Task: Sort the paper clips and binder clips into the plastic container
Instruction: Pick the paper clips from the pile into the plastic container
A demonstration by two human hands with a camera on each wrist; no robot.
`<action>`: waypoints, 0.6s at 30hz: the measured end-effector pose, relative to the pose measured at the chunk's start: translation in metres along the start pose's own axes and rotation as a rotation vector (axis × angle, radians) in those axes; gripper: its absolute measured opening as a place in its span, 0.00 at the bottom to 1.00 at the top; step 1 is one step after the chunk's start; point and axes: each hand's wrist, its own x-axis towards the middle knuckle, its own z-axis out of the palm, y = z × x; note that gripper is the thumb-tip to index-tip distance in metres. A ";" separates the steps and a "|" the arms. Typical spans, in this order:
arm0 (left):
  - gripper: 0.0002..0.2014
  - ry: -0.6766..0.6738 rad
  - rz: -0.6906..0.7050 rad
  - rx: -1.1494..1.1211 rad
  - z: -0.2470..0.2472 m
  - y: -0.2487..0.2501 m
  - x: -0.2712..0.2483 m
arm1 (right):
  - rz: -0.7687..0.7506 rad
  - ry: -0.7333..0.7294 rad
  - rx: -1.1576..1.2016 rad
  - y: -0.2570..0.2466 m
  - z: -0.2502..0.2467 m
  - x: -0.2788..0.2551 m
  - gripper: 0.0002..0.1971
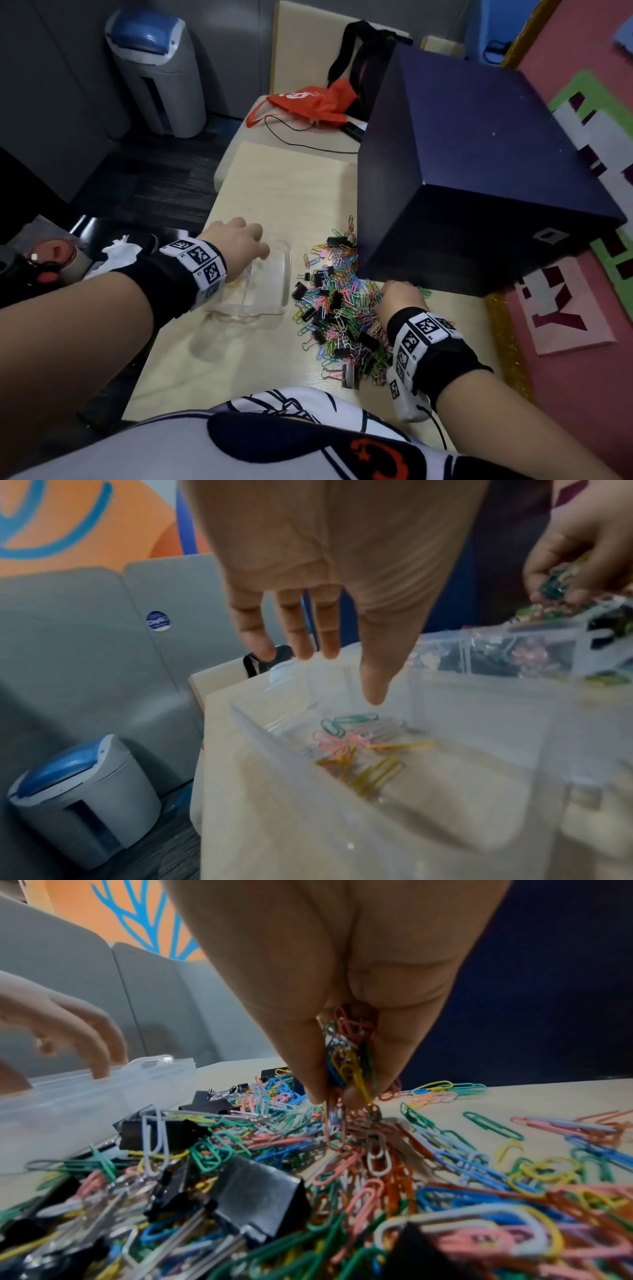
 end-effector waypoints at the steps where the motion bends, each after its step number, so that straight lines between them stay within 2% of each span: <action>1: 0.23 0.005 0.033 0.055 0.002 0.001 0.001 | -0.001 0.001 -0.003 0.000 0.000 0.000 0.21; 4: 0.14 -0.016 0.033 0.157 -0.001 0.001 0.004 | -0.001 0.012 -0.010 0.001 -0.001 0.000 0.20; 9: 0.08 -0.083 -0.080 0.186 -0.003 -0.014 0.005 | 0.000 0.025 -0.021 0.003 -0.001 0.001 0.19; 13: 0.07 -0.161 -0.174 0.100 -0.004 -0.017 0.005 | -0.001 0.029 -0.027 0.002 -0.002 0.002 0.18; 18: 0.09 -0.187 -0.207 -0.011 -0.004 -0.009 0.009 | -0.003 0.035 0.027 -0.001 -0.005 0.001 0.18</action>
